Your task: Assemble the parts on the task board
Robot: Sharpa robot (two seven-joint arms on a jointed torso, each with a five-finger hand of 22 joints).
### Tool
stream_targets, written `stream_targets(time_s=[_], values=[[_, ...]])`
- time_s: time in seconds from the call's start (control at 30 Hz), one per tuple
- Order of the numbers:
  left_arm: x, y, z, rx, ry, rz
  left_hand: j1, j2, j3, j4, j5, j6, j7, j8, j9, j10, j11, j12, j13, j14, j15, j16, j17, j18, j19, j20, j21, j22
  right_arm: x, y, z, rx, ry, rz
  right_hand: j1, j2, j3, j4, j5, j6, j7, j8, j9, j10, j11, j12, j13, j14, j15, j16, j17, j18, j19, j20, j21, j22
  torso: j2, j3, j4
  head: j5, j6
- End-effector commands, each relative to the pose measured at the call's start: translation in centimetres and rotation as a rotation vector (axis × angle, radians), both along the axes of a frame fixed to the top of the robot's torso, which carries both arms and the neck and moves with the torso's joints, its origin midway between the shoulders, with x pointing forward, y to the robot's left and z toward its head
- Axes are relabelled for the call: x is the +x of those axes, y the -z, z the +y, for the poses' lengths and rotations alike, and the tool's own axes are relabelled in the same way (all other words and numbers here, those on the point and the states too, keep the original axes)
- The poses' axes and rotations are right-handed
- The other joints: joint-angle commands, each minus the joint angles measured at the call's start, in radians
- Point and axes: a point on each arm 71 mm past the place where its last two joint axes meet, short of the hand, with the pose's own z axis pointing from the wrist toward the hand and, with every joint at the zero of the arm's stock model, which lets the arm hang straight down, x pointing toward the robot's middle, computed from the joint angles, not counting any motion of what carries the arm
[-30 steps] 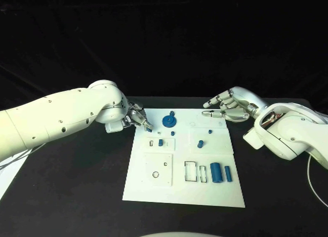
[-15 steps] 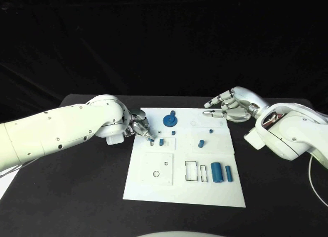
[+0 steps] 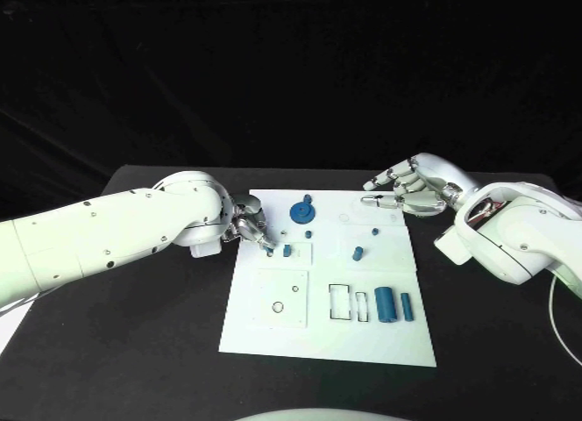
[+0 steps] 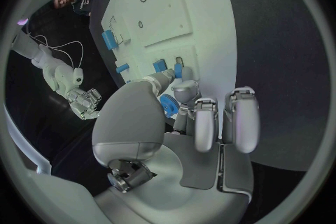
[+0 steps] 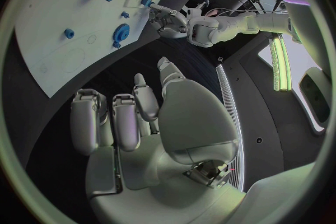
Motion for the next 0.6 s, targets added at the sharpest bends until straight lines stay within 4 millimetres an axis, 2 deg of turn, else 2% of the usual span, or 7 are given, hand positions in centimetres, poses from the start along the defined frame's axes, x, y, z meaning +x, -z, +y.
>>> stream_targets(time_s=[0.03,0.3,0.6], values=[[-0.03,0.13,-0.03,0.032,0.001,-0.016,-0.001,-0.004,0.151,-0.145,0.006,0.010,0.001,0.001,-0.002,0.006,0.000,0.005,0.002,0.105,-0.004,0.003,0.263,-0.008,0.069,-0.008,0.004,0.180,-0.10,0.04,0.14,-0.002,-0.016,0.001,0.002,0.003,-0.007,0.001,0.003,0.007,0.000,0.003,0.000,-0.002,-0.002,0.000,-0.001,0.053,-0.004,-0.005,0.015,0.006,-0.003,-0.001,-0.006,0.022,0.000,0.0002,-0.0013,0.001,-0.003],[-0.40,0.60,0.12,0.073,0.036,0.040,-0.005,-0.008,0.156,-0.148,0.017,0.013,0.000,0.000,-0.003,0.009,-0.001,0.005,0.003,0.105,-0.004,0.003,0.263,-0.009,0.071,-0.008,0.007,0.183,-0.11,0.05,0.10,-0.003,-0.016,0.002,0.002,0.003,-0.007,0.001,0.003,0.007,0.000,0.003,0.000,-0.002,-0.002,0.000,-0.001,0.053,-0.004,-0.005,0.015,0.006,-0.003,-0.001,-0.006,0.022,0.000,0.0005,0.0006,0.002,-0.007],[-0.70,0.85,0.04,0.090,0.065,0.079,-0.010,-0.013,0.160,-0.151,0.028,0.018,-0.001,-0.002,-0.005,0.012,-0.002,0.006,0.006,0.105,-0.004,0.003,0.263,-0.009,0.071,-0.008,0.009,0.185,-0.11,0.05,0.10,-0.003,-0.016,0.002,0.002,0.003,-0.007,0.001,0.003,0.007,0.000,0.003,0.000,-0.002,-0.002,0.000,-0.001,0.053,-0.004,-0.005,0.015,0.006,-0.003,-0.001,-0.006,0.022,0.000,0.0001,-0.0008,0.003,-0.008]])
